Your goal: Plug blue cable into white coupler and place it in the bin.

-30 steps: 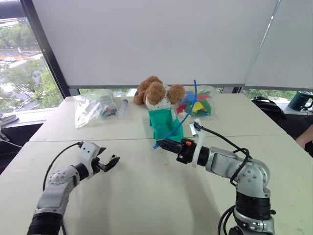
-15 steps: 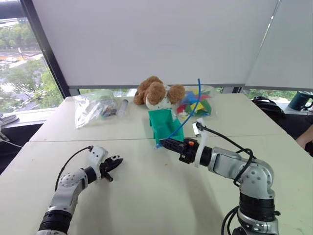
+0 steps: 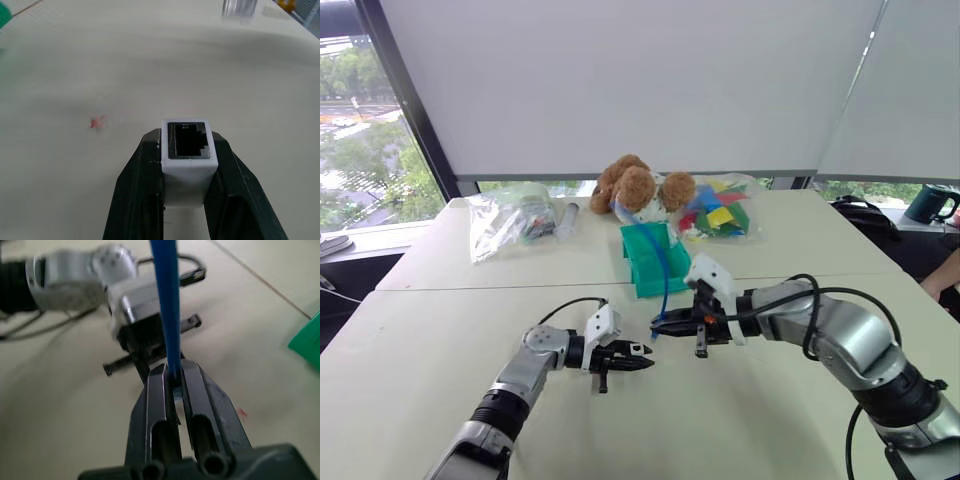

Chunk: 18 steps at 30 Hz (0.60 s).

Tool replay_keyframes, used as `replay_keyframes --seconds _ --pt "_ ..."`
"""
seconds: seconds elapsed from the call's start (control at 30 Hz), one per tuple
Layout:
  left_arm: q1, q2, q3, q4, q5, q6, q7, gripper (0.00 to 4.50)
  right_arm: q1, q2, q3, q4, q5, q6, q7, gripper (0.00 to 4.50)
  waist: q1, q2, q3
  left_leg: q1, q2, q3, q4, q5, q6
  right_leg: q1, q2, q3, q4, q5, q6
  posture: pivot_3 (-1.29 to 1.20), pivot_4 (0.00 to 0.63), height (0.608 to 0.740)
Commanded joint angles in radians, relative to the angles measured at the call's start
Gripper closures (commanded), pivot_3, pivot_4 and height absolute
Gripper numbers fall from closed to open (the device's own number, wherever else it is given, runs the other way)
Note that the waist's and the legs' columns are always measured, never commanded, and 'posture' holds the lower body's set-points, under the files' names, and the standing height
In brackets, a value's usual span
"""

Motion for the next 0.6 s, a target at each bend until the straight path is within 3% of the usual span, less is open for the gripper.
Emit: replay_keyframes --seconds 0.03,0.23,0.6 --pt "-0.041 -0.027 -0.024 0.084 0.04 -0.109 -0.034 4.08 -0.045 0.005 0.036 0.023 -0.082 -0.106 0.082 4.5 0.002 0.0 0.0 0.0 0.0 0.0 0.0 0.0 0.0 0.0 0.0 0.0 0.0 0.0 0.0 0.0 0.15 0.74" --pt "-0.067 -0.051 -0.028 0.205 0.085 -0.211 -0.05 4.08 -0.052 0.06 0.097 0.115 -0.2 -0.226 0.145 4.5 0.004 0.0 0.0 0.0 0.001 0.0 0.001 0.0 0.0 0.0 -0.001 0.0 0.0 0.0 0.0 0.0 0.15 0.74" --pt "-0.083 -0.062 -0.018 0.255 0.095 -0.247 -0.051 4.08 -0.043 0.089 0.108 0.181 -0.322 -0.318 0.226 4.5 0.006 0.0 0.0 0.001 0.001 -0.001 0.002 0.0 0.0 0.002 -0.001 0.0 0.001 0.0 0.0 0.0 0.15 0.74"
